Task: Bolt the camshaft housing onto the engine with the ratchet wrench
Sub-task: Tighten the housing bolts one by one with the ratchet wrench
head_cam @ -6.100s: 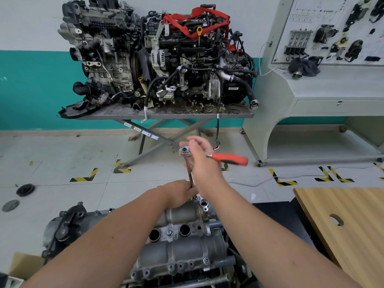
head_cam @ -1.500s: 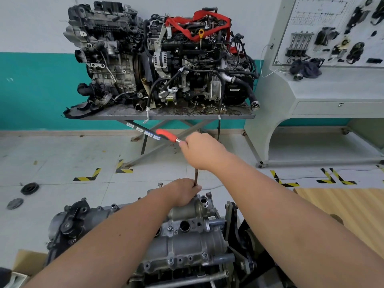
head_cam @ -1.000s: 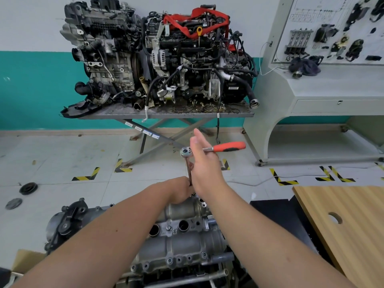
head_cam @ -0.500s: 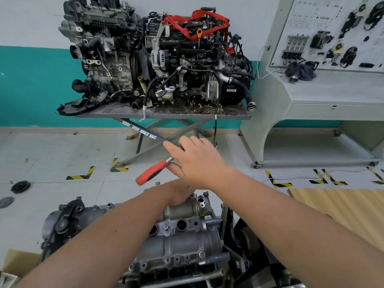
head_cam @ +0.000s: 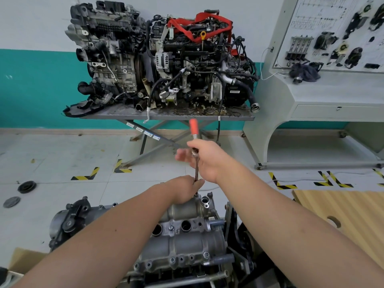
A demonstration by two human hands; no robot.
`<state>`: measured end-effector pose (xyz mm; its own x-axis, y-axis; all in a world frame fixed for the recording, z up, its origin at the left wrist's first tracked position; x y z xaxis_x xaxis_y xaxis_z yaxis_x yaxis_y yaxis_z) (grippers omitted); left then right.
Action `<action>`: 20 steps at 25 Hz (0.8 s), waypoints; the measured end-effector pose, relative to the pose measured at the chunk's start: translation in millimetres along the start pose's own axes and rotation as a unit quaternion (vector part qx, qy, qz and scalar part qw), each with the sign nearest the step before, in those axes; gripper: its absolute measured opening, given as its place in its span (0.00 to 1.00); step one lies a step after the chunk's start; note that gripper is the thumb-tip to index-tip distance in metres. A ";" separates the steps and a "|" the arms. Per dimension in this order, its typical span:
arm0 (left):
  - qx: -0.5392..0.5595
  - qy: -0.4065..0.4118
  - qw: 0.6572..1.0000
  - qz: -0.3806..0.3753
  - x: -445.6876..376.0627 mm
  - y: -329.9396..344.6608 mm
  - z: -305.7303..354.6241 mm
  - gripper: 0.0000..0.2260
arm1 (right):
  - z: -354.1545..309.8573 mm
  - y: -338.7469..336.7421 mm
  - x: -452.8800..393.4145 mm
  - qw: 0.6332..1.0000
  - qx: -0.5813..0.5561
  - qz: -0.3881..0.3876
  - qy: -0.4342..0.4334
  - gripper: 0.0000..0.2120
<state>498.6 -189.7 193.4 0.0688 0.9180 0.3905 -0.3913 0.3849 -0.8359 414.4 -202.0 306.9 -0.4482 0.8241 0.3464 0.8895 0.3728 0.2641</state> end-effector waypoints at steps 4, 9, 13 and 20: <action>0.009 -0.002 1.000 -0.005 -1.0 -0.3 2.1 0.21 | 13.9 -13.9 -6.9 0.962 -0.262 0.051 -0.055 0.07; 0.002 -0.006 1.000 -0.017 -0.2 -5.1 4.3 0.18 | 26.2 -20.5 4.9 0.921 0.122 0.099 -0.356 0.12; 0.110 0.018 0.994 0.010 8.2 -8.6 14.7 0.18 | 19.8 -10.6 16.3 0.598 0.492 0.135 -0.618 0.17; 0.052 0.007 0.998 -0.028 7.6 -3.2 7.3 0.19 | -3.2 5.9 10.2 0.445 0.805 0.033 -0.390 0.32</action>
<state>493.6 -184.7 201.8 0.1054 0.8965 0.4303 -0.4788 0.4250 -0.7682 414.8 -192.7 314.8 -0.8083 0.5187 -0.2786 0.0896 -0.3593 -0.9289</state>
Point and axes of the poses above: each hand's wrist, its own x-axis away from the middle knuckle, its own y-axis out of the palm, z = x × y, the point moved 4 cm from there along -x, towards the middle knuckle, and after that the axes turned 3 degrees about -x, right-handed, at the moved point
